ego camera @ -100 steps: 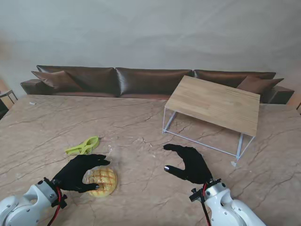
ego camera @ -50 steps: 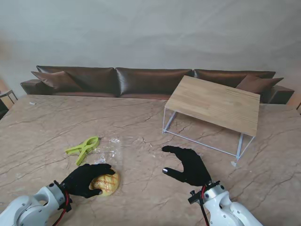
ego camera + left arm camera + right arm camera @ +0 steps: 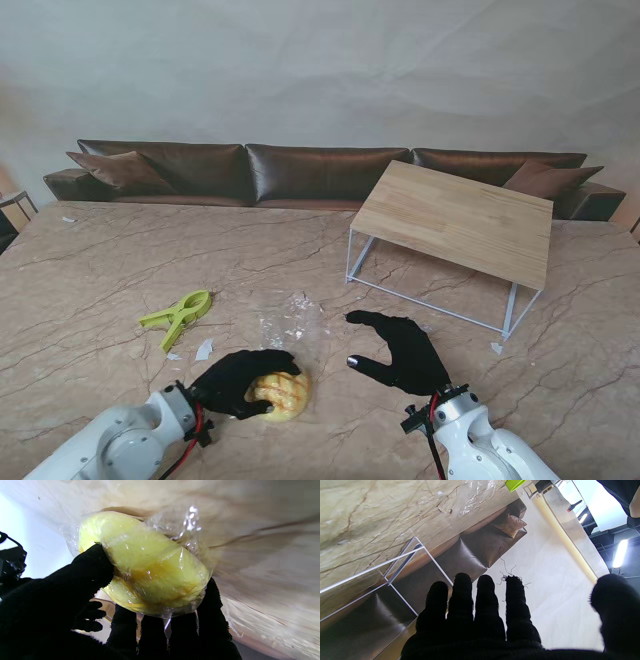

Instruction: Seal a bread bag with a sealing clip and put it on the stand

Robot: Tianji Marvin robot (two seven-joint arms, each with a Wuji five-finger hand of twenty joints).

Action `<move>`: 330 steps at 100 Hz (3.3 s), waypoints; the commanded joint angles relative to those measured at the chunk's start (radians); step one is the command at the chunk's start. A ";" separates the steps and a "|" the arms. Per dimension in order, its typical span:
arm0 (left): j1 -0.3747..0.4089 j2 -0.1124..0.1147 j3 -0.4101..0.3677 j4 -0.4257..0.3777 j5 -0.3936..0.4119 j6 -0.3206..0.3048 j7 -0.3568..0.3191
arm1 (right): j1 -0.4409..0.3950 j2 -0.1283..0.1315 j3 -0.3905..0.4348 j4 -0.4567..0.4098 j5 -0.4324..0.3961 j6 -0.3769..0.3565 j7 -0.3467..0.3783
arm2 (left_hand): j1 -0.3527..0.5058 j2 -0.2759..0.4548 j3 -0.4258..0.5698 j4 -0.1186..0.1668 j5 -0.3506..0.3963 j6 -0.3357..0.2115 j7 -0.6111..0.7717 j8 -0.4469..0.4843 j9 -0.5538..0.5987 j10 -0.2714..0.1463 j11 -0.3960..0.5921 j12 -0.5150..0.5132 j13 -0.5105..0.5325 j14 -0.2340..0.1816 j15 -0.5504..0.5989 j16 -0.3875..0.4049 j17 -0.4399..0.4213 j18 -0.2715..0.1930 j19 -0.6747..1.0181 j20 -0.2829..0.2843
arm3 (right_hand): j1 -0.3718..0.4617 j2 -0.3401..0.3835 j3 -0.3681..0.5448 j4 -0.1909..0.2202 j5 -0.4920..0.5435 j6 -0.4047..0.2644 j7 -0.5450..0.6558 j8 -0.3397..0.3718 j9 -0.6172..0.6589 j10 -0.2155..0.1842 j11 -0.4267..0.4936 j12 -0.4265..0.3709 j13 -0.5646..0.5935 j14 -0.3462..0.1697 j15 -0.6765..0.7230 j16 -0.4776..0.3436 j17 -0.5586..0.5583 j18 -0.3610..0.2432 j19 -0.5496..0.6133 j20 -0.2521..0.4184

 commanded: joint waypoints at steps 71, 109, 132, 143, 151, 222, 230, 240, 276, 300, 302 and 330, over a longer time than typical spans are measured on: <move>0.048 -0.086 0.024 -0.091 -0.045 0.078 0.185 | 0.056 0.024 -0.005 -0.040 0.022 0.342 0.232 | -0.248 0.141 -0.224 0.028 -0.003 0.043 -0.137 -0.088 -0.098 -0.003 -0.057 -0.038 -0.185 -0.057 -0.117 -0.146 -0.272 0.002 -0.387 -0.200 | 0.066 -0.091 -0.002 -0.007 0.105 0.032 0.010 0.042 0.011 0.050 0.326 0.161 0.205 0.078 0.133 0.132 0.141 0.083 0.249 0.138; 0.070 -0.081 -0.074 -0.105 -0.047 0.056 0.160 | 0.202 0.004 -0.127 0.052 0.119 0.557 0.250 | -0.251 0.186 -0.245 0.042 0.023 0.057 -0.135 -0.088 -0.091 -0.001 -0.058 -0.039 -0.178 -0.057 -0.113 -0.153 -0.261 -0.007 -0.379 -0.195 | -0.041 -0.144 0.038 -0.043 0.234 0.127 0.003 0.068 0.107 0.049 0.779 0.466 0.368 0.155 0.604 0.543 0.224 0.225 0.573 0.541; 0.076 -0.080 -0.105 -0.107 -0.043 0.050 0.158 | 0.294 -0.016 -0.207 0.137 0.188 0.668 0.248 | -0.248 0.190 -0.261 0.049 0.026 0.051 -0.138 -0.090 -0.091 -0.004 -0.060 -0.041 -0.177 -0.059 -0.115 -0.157 -0.257 -0.011 -0.373 -0.191 | -0.064 -0.145 0.035 -0.053 0.309 0.081 0.081 0.123 0.162 0.031 0.844 0.558 0.409 0.148 0.725 0.612 0.263 0.242 0.660 0.604; 0.079 -0.081 -0.117 -0.103 -0.044 0.049 0.160 | 0.332 -0.029 -0.240 0.183 0.216 0.679 0.224 | -0.246 0.192 -0.264 0.051 0.028 0.049 -0.136 -0.088 -0.090 -0.004 -0.060 -0.041 -0.177 -0.060 -0.114 -0.157 -0.257 -0.013 -0.371 -0.190 | -0.065 -0.150 0.034 -0.056 0.343 0.032 0.125 0.178 0.193 0.014 0.866 0.575 0.429 0.144 0.765 0.623 0.282 0.247 0.694 0.621; 0.080 -0.081 -0.122 -0.099 -0.047 0.050 0.158 | 0.358 -0.037 -0.261 0.214 0.242 0.680 0.218 | -0.245 0.195 -0.265 0.052 0.028 0.046 -0.134 -0.087 -0.091 -0.004 -0.061 -0.041 -0.176 -0.061 -0.114 -0.158 -0.258 -0.012 -0.371 -0.190 | -0.050 -0.165 0.035 -0.058 0.361 0.002 0.158 0.224 0.208 0.005 0.879 0.587 0.437 0.145 0.791 0.630 0.295 0.254 0.721 0.634; 0.029 -0.084 -0.119 -0.064 -0.137 0.169 0.089 | 0.409 -0.129 -0.298 0.389 0.351 0.467 -0.078 | -0.267 0.219 -0.285 0.054 0.029 0.216 -0.219 -0.132 -0.060 0.132 -0.050 -0.034 -0.130 0.037 -0.086 -0.162 -0.222 0.014 -0.346 -0.179 | 0.504 -0.492 0.537 -0.288 0.552 -0.351 0.517 0.155 0.521 -0.021 0.797 0.390 0.693 0.131 0.796 0.571 0.677 0.271 0.948 0.679; 0.021 -0.087 -0.114 -0.074 -0.187 0.203 0.059 | 0.399 -0.133 -0.285 0.392 0.335 0.395 -0.129 | -0.270 0.209 -0.288 0.051 0.007 0.257 -0.236 -0.140 -0.065 0.166 -0.045 -0.031 -0.127 0.063 -0.075 -0.162 -0.216 0.027 -0.343 -0.177 | 0.512 -0.500 0.542 -0.285 0.560 -0.374 0.514 0.157 0.531 -0.029 0.793 0.388 0.697 0.124 0.793 0.570 0.679 0.266 0.946 0.674; 0.003 -0.092 -0.098 -0.077 -0.243 0.242 0.036 | 0.385 -0.137 -0.270 0.389 0.316 0.315 -0.187 | -0.272 0.184 -0.284 0.045 -0.010 0.305 -0.251 -0.148 -0.070 0.202 -0.032 -0.023 -0.117 0.090 -0.059 -0.159 -0.210 0.044 -0.335 -0.173 | 0.515 -0.516 0.547 -0.288 0.576 -0.381 0.511 0.150 0.550 -0.030 0.787 0.386 0.712 0.121 0.793 0.570 0.698 0.257 0.945 0.666; -0.092 -0.129 0.002 -0.028 -0.428 0.307 0.033 | 0.341 -0.148 -0.251 0.351 0.270 0.132 -0.311 | -0.315 0.084 -0.206 -0.005 -0.065 0.367 -0.223 -0.135 -0.083 0.242 0.020 0.008 -0.093 0.113 -0.025 -0.140 -0.211 0.064 -0.290 -0.149 | 0.510 -0.532 0.558 -0.296 0.586 -0.396 0.513 0.140 0.570 -0.038 0.774 0.387 0.724 0.113 0.790 0.568 0.723 0.251 0.968 0.668; -0.128 -0.147 0.056 0.007 -0.480 0.291 0.054 | 0.323 -0.149 -0.251 0.331 0.251 0.099 -0.339 | -0.312 0.078 -0.214 -0.009 -0.069 0.266 -0.016 -0.024 0.022 0.161 0.062 0.032 0.003 0.085 0.016 -0.075 -0.182 0.052 -0.202 -0.094 | 0.504 -0.535 0.560 -0.299 0.584 -0.387 0.513 0.136 0.576 -0.035 0.771 0.390 0.733 0.113 0.791 0.569 0.736 0.252 0.973 0.667; -0.130 -0.149 0.059 0.011 -0.485 0.284 0.057 | 0.321 -0.149 -0.250 0.330 0.251 0.100 -0.340 | -0.310 0.072 -0.208 -0.009 -0.060 0.251 0.009 -0.011 0.040 0.151 0.068 0.036 0.021 0.083 0.026 -0.064 -0.176 0.054 -0.190 -0.085 | 0.504 -0.535 0.560 -0.299 0.585 -0.383 0.513 0.135 0.578 -0.034 0.772 0.391 0.735 0.113 0.792 0.569 0.740 0.252 0.974 0.667; -0.154 -0.182 0.103 0.063 -0.555 0.196 0.121 | 0.294 -0.149 -0.231 0.320 0.278 0.086 -0.329 | -0.073 0.193 -0.069 -0.004 0.053 -0.070 0.437 0.219 0.377 0.018 0.213 0.150 0.322 0.096 0.242 0.134 -0.020 0.104 0.064 0.052 | 0.488 -0.529 0.560 -0.304 0.582 -0.346 0.515 0.123 0.587 -0.031 0.767 0.377 0.747 0.109 0.750 0.541 0.749 0.256 0.940 0.633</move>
